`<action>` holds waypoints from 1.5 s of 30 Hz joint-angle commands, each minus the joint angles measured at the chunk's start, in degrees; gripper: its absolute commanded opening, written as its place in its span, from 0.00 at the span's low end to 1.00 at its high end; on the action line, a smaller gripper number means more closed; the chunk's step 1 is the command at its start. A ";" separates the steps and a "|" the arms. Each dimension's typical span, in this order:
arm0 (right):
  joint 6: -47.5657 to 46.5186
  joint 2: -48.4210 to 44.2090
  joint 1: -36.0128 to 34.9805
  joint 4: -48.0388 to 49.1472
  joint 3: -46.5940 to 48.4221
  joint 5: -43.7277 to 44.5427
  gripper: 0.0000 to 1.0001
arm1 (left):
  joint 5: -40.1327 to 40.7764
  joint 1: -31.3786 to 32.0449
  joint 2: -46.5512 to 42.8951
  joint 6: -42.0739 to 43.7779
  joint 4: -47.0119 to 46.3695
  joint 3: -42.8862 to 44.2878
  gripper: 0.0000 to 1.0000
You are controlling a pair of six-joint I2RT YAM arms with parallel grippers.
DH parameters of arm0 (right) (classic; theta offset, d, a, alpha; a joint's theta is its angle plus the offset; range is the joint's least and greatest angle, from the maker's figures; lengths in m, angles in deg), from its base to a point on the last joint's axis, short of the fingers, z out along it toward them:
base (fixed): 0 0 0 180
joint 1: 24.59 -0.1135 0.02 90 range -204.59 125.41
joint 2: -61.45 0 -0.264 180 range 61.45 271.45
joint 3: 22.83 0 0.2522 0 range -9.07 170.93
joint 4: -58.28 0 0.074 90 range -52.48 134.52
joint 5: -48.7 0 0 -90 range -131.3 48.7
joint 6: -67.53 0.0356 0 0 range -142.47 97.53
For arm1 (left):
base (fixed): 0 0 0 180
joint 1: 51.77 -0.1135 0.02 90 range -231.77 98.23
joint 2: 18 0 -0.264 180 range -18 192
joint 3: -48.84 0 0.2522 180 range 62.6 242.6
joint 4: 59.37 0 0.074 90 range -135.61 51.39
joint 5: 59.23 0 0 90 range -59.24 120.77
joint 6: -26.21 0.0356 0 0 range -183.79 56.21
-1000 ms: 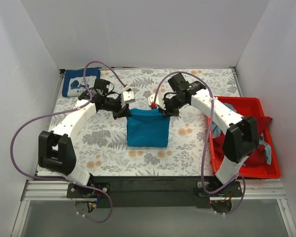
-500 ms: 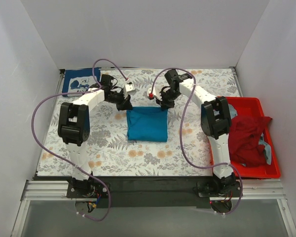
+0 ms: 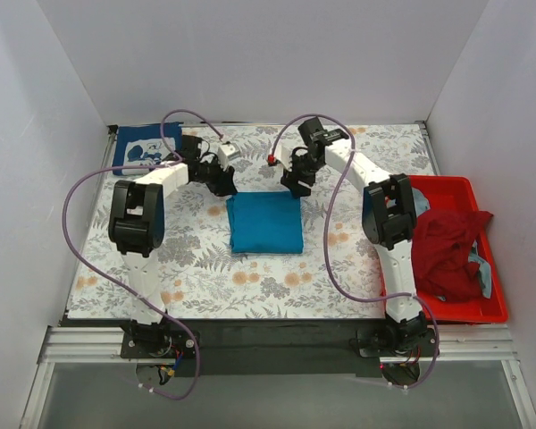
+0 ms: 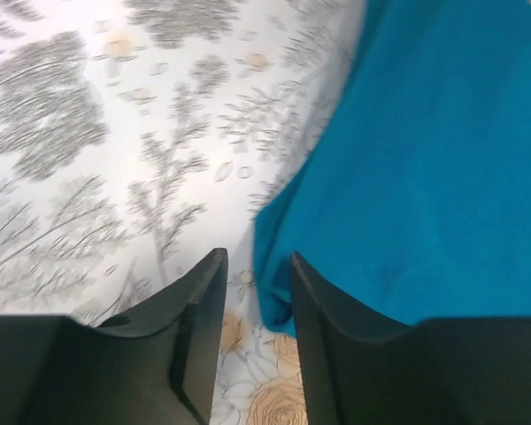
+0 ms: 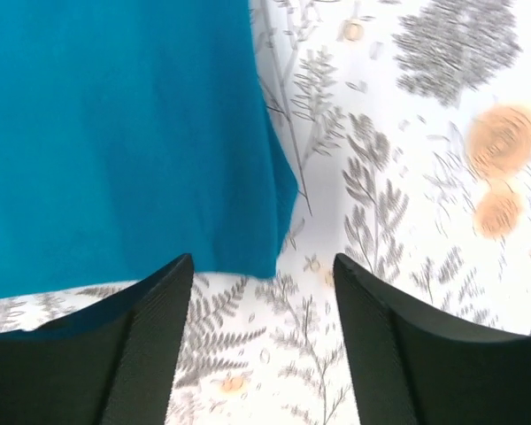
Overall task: Fold and stack the t-shirts
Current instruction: Fold the tshirt
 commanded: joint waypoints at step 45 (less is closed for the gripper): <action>51.41 -30.70 -0.59 23.87 -36.88 -13.92 0.72 | -6.89 -11.59 -39.07 -66.34 -8.16 -41.29 0.64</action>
